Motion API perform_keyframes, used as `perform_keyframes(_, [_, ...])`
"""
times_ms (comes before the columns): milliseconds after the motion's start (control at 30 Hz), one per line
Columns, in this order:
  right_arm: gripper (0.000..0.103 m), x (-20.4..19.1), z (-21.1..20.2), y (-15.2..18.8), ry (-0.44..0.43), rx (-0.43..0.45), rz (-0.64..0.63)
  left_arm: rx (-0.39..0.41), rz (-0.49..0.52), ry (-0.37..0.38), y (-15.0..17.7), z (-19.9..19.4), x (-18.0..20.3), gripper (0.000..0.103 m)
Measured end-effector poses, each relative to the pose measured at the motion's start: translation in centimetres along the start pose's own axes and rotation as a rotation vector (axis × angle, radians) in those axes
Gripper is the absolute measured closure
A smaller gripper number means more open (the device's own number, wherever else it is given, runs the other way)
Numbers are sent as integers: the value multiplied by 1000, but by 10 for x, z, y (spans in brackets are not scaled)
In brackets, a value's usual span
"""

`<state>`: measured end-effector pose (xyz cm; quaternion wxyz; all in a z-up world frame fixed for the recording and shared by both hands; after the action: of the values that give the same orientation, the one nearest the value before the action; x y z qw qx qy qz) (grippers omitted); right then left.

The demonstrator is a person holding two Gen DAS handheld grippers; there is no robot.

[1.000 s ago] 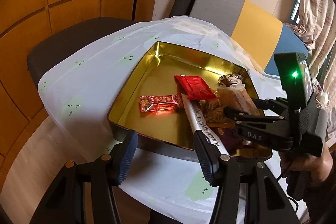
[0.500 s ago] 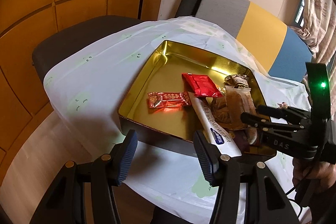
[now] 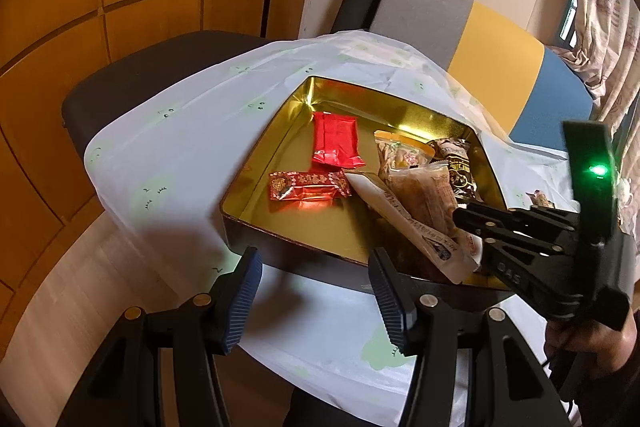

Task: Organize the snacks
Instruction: 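Lift the right tool away from the tray, then move the left tool to the red-wrapped cracker stick on the cloth and grasp it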

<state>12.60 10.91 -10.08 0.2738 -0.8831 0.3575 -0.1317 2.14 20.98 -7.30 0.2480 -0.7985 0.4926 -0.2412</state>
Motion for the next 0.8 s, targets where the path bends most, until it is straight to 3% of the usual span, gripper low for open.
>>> perform_keyframes(367, [72,12,-53,20,15,103,50,5,26,12,4,-7,11,47])
perform_keyframes(433, [63,21,-62,25,24,118,67,6,32,12,4,-7,13,47])
perform_keyframes(667, [60,55,-81,47,77,124,108,14,70,17,4,-10,24,47])
perform_keyframes(800, [46,80,-86,64,130,99,112,14,84,20,4,-10,31,47])
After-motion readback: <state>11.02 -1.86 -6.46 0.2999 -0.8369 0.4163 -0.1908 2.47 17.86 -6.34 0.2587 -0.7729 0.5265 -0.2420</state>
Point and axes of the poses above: each gripper's, at about its wrist camera, not at the fingertips, and z roughly the way its jaws point, x to its right, y to its underside, the point moved 8 cm from there along z, roughly the way its jaws point, and after that the axes turned 3 degrees about -y, right-handed, at the moved point
